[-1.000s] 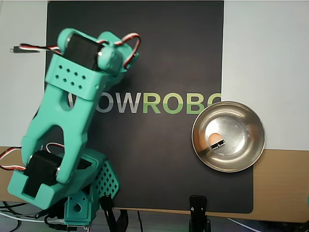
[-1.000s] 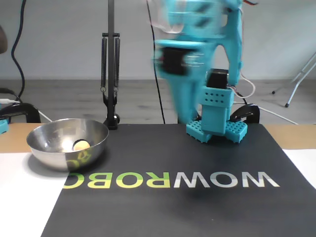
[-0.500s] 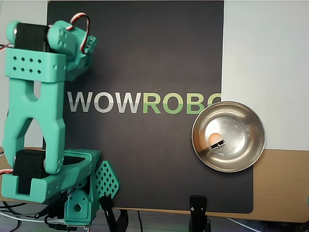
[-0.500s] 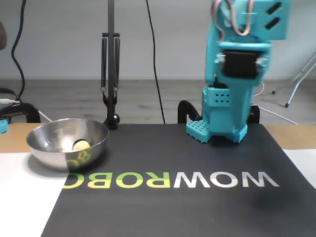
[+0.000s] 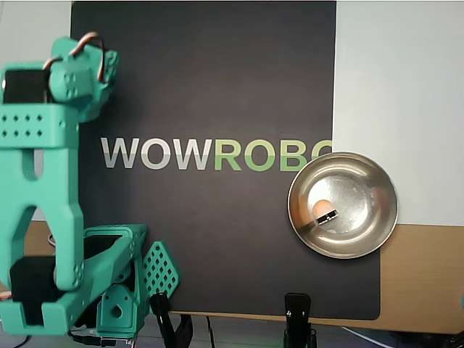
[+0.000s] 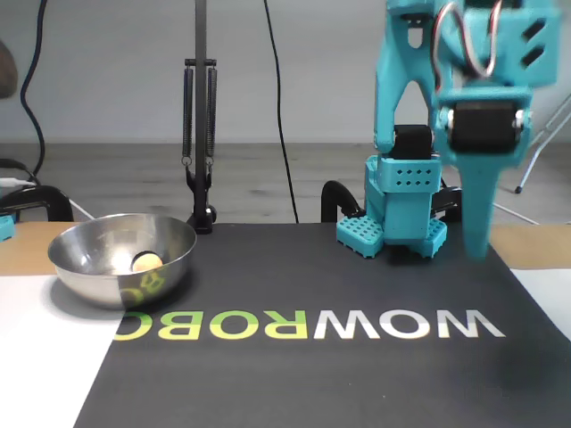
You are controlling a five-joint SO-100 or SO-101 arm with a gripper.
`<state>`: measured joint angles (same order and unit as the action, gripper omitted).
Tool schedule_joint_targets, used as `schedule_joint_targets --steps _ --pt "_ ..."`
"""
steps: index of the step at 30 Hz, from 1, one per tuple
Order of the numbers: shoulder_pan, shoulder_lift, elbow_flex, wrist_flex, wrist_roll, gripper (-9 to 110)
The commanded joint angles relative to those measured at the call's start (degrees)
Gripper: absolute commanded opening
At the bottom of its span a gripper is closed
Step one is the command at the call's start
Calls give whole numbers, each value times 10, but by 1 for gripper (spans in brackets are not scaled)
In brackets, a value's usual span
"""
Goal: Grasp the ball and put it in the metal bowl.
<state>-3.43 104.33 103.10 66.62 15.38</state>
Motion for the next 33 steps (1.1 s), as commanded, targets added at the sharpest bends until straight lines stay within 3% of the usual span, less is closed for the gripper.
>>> schedule_joint_targets --steps 1,13,25,33 --pt "-7 100 98 -67 -1 0" --pt "-11 455 387 -232 -4 0" --pt "10 843 623 -270 -4 0" --pt "28 911 704 -294 -4 0"
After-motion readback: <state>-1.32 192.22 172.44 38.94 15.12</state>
